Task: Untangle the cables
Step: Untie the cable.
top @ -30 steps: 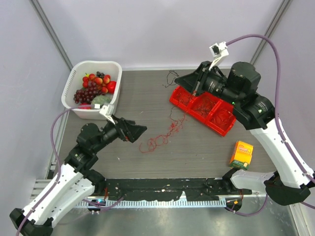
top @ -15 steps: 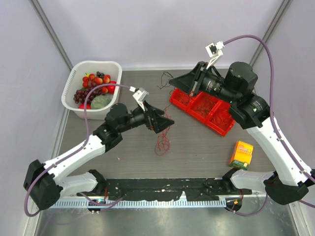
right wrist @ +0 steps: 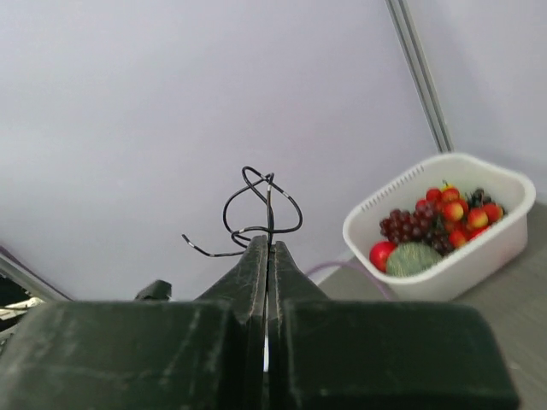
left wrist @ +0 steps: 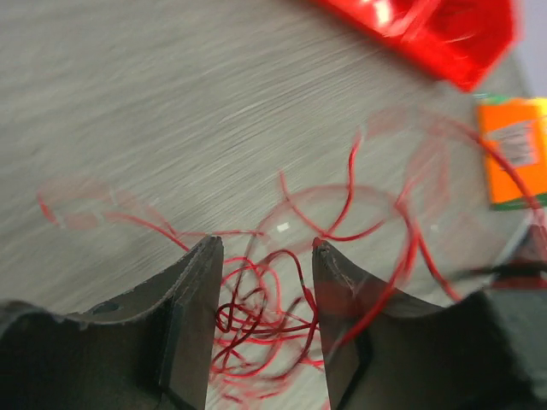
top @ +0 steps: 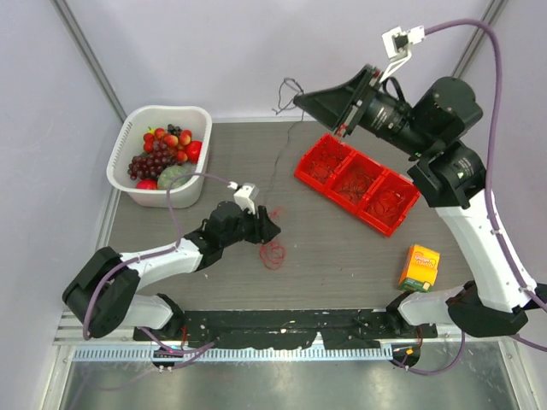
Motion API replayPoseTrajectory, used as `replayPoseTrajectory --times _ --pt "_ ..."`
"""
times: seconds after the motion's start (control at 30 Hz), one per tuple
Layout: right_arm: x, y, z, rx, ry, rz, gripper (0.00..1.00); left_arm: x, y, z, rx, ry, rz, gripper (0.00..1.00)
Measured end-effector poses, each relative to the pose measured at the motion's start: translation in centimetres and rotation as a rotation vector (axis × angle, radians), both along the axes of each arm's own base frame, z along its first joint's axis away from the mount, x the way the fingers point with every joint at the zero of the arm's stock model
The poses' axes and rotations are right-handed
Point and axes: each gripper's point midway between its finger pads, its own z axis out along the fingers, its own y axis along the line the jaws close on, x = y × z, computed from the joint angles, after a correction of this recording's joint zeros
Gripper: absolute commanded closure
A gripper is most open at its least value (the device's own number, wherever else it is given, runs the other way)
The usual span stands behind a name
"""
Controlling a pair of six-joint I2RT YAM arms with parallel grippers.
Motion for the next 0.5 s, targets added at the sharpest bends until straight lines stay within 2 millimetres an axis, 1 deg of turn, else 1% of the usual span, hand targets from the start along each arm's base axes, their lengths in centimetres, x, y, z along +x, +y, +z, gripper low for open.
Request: replayPoseTrajectory --times 0.07,0.13,0.2,0.27,0.33,0.37,0.43,0.47,0.5 --pt "-0.3 -0.2 2.5 0.036 -0.051 -0.001 0.99 0.0 2.1 -3.2 0.057 0.070 0.062 0.52" --pt "-0.8 -0.7 4.5 0.066 -0.097 -0.008 0.99 -0.1 4.0 -5.3 0.091 0.119 0.113 0.51" --pt "-1.2 -1.4 6.5 0.095 -0.150 -0.031 0.99 -0.4 5.8 -6.7 0.110 0.155 0.164 0.50" --pt "-1.4 -2.1 7.6 0.110 -0.188 -0.062 0.99 -0.8 6.4 -6.8 0.111 0.157 0.178 0.47" --pt "-1.2 -2.6 8.2 0.115 -0.214 -0.097 0.99 -0.9 6.5 -5.9 0.095 0.138 0.179 0.42" --pt "-1.0 -2.8 8.2 0.114 -0.219 -0.115 0.99 -0.8 6.4 -5.4 0.081 0.124 0.178 0.37" --pt "0.1 -3.0 7.5 0.097 -0.221 -0.163 0.99 -0.9 6.4 -4.4 0.053 0.093 0.172 0.27" --pt "0.9 -3.0 6.8 0.081 -0.214 -0.190 0.99 -1.1 6.4 -4.1 0.040 0.080 0.166 0.20" --pt "1.8 -2.9 5.8 0.062 -0.200 -0.217 0.99 -1.3 6.4 -3.8 0.029 0.070 0.159 0.17"
